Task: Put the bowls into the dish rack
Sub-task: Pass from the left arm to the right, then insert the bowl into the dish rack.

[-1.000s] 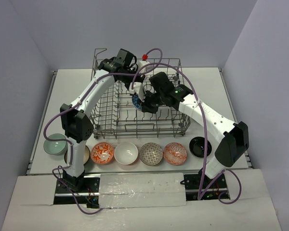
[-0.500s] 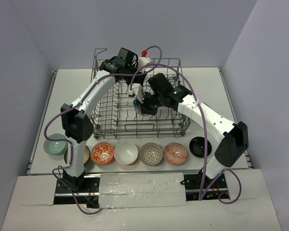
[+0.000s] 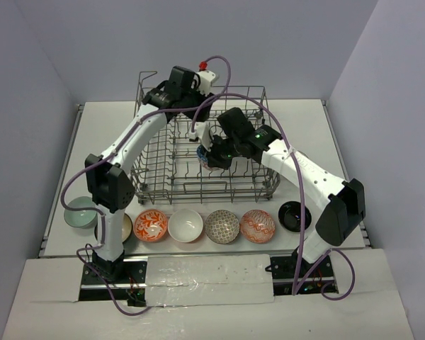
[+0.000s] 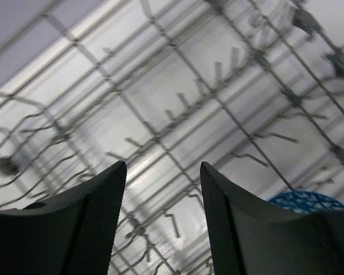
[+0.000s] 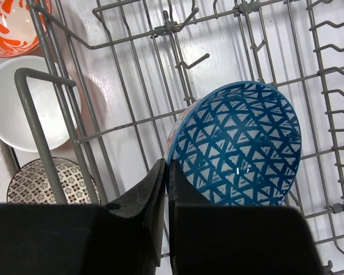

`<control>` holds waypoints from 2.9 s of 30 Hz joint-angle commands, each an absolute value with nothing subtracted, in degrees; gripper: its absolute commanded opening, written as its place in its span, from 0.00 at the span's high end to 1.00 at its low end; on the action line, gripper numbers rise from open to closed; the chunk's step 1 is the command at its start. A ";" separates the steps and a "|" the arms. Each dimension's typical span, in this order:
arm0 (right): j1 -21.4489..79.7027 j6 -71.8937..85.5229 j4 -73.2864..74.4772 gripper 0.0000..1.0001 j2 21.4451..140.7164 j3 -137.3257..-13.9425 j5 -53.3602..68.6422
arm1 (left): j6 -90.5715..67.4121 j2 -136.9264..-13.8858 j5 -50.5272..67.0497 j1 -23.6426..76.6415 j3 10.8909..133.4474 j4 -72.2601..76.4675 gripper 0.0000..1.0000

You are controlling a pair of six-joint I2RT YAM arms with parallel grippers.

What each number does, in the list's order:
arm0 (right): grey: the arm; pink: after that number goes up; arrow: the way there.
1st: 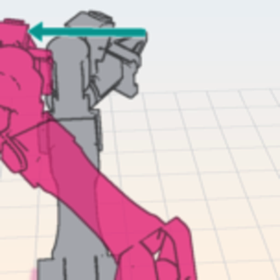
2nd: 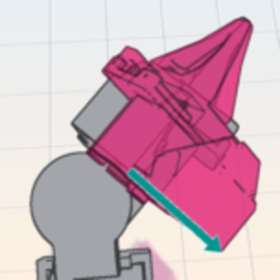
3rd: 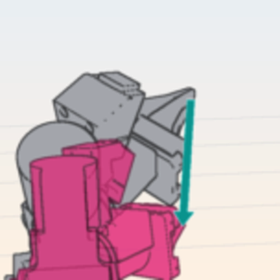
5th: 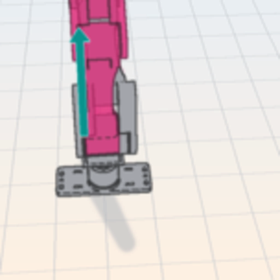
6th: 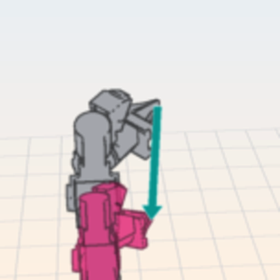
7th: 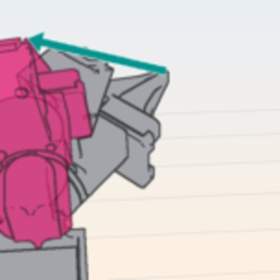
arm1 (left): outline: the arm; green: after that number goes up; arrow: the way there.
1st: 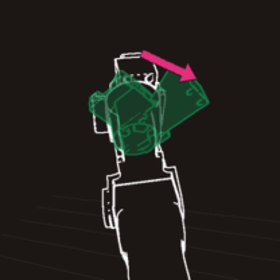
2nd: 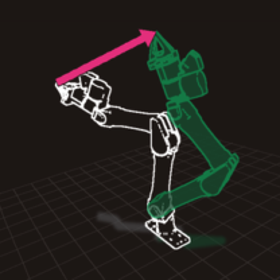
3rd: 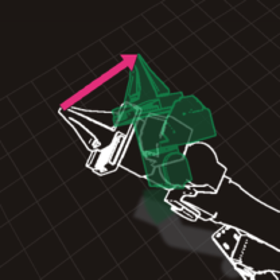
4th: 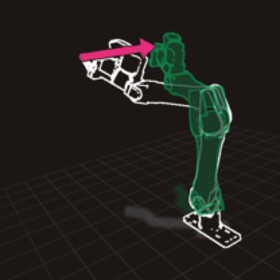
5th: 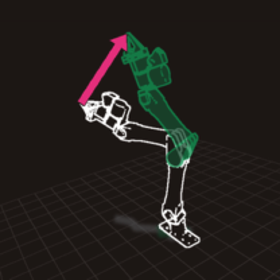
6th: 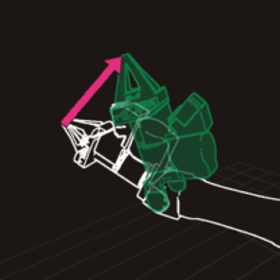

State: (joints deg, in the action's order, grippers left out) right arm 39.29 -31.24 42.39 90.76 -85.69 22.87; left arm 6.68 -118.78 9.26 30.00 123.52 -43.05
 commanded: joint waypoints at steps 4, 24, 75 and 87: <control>39.55 -29.44 39.72 1.00 91.40 -90.78 20.83 | 1.84 -106.98 -12.20 26.99 117.79 -32.88 0.35; 37.97 -17.23 36.04 1.00 102.21 -111.96 22.93 | 9.76 -61.10 -31.82 9.33 64.79 -14.41 0.34; 20.74 58.36 -38.67 1.00 124.72 -100.90 45.36 | -1.67 -53.26 -12.04 -12.04 48.87 -13.89 0.42; 21.18 56.60 -38.85 1.00 125.24 -100.64 41.58 | -2.20 -53.96 -7.74 -13.88 48.52 -13.80 0.42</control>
State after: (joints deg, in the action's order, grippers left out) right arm 20.75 56.14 -31.83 126.08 -99.83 43.62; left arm -1.19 -54.26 -10.11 -13.28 48.16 -15.31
